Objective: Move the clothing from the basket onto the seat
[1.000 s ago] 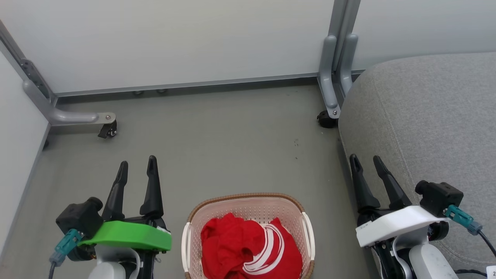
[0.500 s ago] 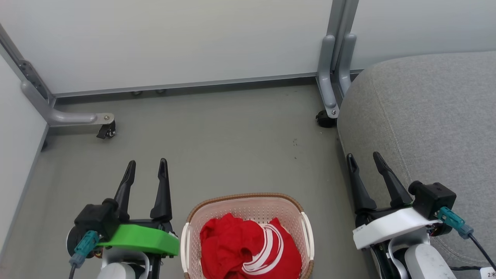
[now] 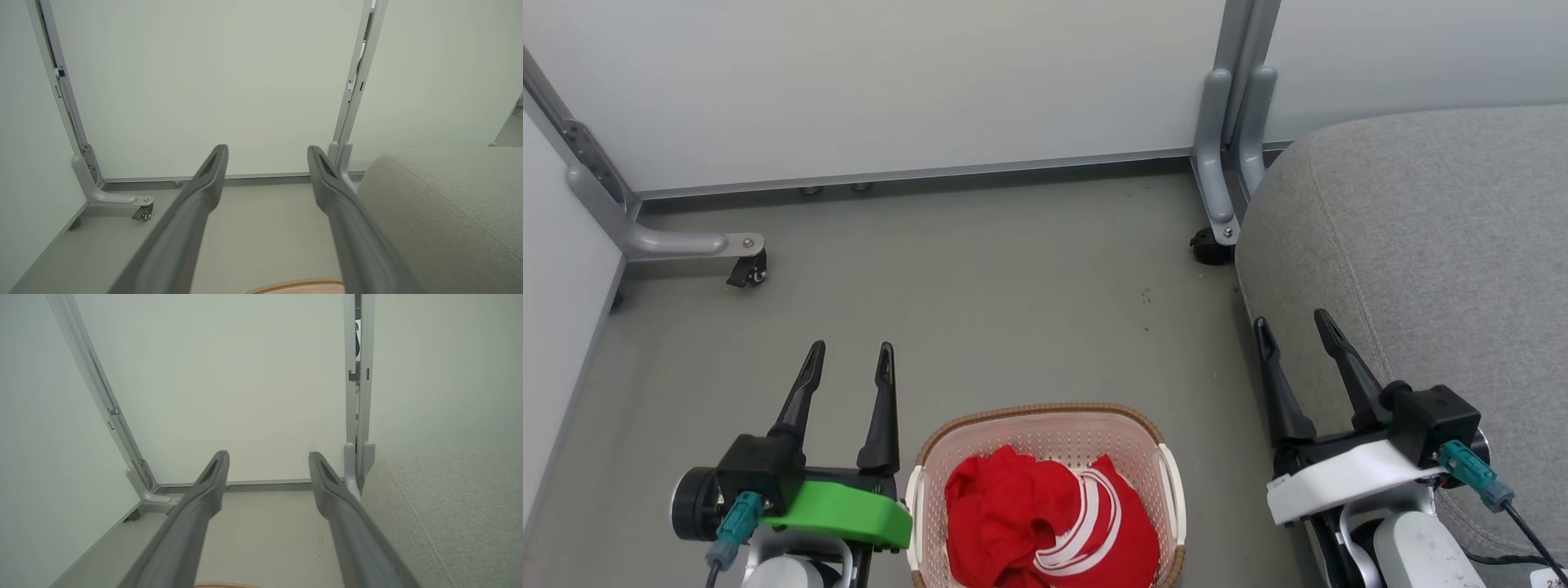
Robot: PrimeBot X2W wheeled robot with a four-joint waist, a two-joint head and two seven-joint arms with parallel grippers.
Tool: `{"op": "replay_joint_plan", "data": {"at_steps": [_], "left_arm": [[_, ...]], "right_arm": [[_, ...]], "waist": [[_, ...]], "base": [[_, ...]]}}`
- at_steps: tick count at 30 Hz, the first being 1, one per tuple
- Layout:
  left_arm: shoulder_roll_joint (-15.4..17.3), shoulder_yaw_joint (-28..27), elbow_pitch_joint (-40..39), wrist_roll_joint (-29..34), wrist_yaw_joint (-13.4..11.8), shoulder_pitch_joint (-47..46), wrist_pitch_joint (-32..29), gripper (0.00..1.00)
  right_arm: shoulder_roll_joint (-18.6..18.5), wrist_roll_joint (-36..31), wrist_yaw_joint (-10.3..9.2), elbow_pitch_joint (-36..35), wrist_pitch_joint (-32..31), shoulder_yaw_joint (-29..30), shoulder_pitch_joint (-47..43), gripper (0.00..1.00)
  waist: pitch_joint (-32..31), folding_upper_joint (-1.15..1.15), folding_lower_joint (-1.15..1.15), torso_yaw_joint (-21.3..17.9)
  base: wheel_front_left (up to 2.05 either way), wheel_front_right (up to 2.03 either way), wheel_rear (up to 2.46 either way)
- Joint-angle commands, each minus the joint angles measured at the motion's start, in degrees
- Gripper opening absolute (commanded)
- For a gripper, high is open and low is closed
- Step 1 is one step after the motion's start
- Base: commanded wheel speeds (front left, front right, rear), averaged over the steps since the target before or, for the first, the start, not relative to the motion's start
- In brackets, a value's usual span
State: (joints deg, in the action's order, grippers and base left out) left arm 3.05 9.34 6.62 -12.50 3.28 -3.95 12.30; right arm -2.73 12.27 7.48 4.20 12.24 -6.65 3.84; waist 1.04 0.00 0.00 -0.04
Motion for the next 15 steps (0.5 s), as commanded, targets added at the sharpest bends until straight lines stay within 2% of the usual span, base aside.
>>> {"op": "replay_joint_plan", "data": {"at_steps": [1,15], "left_arm": [[0.45,0.11,-0.04,1.69,0.21,-0.91,0.6,1.0],[0.25,0.67,-0.33,7.88,-0.08,-1.13,2.03,1.0]], "right_arm": [[-0.17,-1.44,0.01,-0.53,0.68,-0.28,0.33,1.0],[-0.23,-8.07,0.01,-0.7,2.15,-2.08,0.81,1.0]], "waist": [[0.02,0.0,0.0,0.0],[0.37,0.0,0.0,-0.01]], "base": [[0.0,0.0,0.0],[0.0,0.0,0.0]]}}
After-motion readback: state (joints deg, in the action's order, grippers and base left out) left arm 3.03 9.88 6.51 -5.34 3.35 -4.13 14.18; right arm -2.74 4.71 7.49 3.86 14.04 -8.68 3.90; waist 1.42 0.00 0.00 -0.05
